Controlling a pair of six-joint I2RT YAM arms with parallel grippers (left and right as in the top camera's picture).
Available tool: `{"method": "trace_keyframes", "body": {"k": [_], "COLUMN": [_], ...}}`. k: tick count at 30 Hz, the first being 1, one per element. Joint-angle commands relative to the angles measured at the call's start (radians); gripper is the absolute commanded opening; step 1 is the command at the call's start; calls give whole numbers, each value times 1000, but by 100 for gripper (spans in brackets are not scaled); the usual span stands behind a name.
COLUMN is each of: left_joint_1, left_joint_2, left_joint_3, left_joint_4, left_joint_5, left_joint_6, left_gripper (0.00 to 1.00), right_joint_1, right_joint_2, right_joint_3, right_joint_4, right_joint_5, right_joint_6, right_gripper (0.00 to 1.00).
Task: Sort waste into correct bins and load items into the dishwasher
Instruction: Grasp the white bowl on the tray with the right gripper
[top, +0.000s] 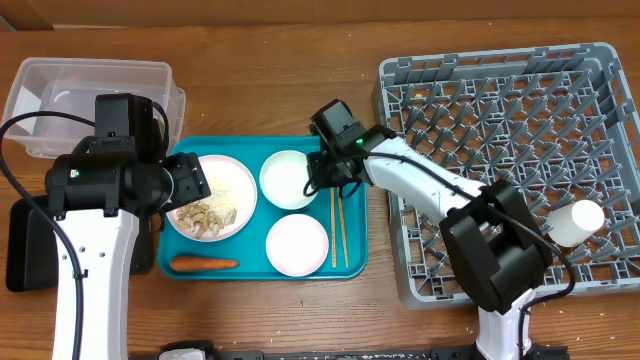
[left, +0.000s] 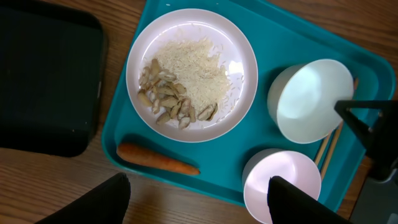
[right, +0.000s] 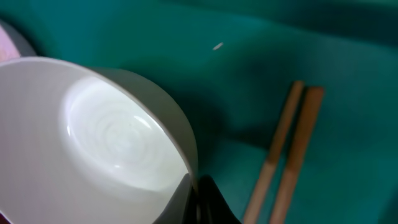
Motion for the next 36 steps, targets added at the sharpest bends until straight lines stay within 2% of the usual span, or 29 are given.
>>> {"method": "trace_keyframes", "body": {"k": [1,6,9,13,18,29,36], "left_joint_1": [5,5,5,5,5,5,5], "left_joint_2": [5,5,5,5,5,5,5], "left_joint_3": [10,10,10,10,10,10,10], "left_joint_4": [0,2,2,5,8,8,8], "left_joint_5": [-13,-14,-17,-18,-18,-18,-17], "left_joint_6": [-22,-22,-22,-22,-22,-22,-26], "left_gripper": [73,73,73,73,73,73,73], "right_joint_1": [-50,-138,-198,-286,-447,-750,-817], "right_joint_2": [-43,-143,-211,-273,-266,-172,-72], "right_joint_3": [98,273,347,359,328,260,258], "right_joint_4": [-44,-213,-285,-336,-372,-288,-288], "right_joint_5": [126,357,593,978,1293,1453,1438], "right_joint_6": [-5,-37,-67,-66,29,68,69], "right_gripper": [4,4,4,4,4,4,4]}}
